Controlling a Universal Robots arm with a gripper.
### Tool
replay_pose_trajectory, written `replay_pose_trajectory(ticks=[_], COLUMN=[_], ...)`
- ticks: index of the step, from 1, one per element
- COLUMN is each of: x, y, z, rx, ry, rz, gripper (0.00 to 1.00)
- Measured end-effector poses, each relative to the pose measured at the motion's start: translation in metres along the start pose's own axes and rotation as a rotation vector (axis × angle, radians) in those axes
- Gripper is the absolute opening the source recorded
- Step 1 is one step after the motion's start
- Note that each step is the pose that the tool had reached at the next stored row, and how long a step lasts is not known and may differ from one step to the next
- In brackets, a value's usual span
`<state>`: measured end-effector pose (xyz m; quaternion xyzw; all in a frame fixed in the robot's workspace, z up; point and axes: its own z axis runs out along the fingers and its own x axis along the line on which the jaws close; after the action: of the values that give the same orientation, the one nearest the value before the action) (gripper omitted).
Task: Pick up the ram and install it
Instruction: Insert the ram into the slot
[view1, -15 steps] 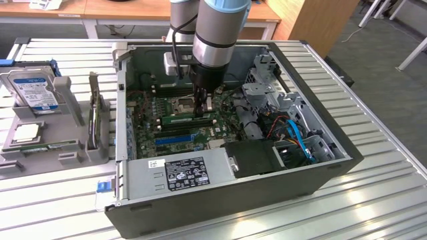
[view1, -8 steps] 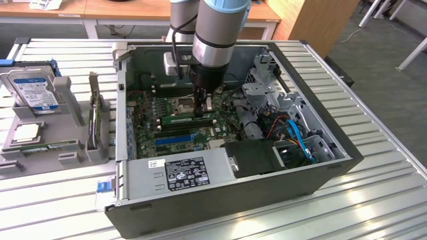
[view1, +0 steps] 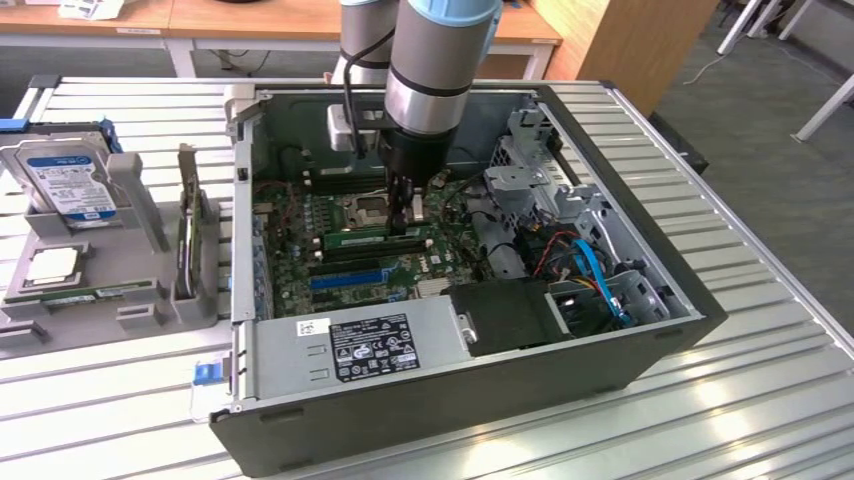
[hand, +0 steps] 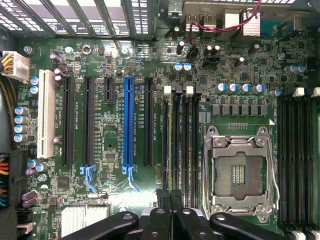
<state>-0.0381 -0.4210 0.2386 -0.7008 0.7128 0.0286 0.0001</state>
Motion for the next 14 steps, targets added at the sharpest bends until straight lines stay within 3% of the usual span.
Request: replay_pose_trajectory(ticks=[14], x=[0.0004], y=[0.0001], z=[0.0001], rx=[0.0005], ry=[0.0005], rz=[0.013], gripper=[0.11])
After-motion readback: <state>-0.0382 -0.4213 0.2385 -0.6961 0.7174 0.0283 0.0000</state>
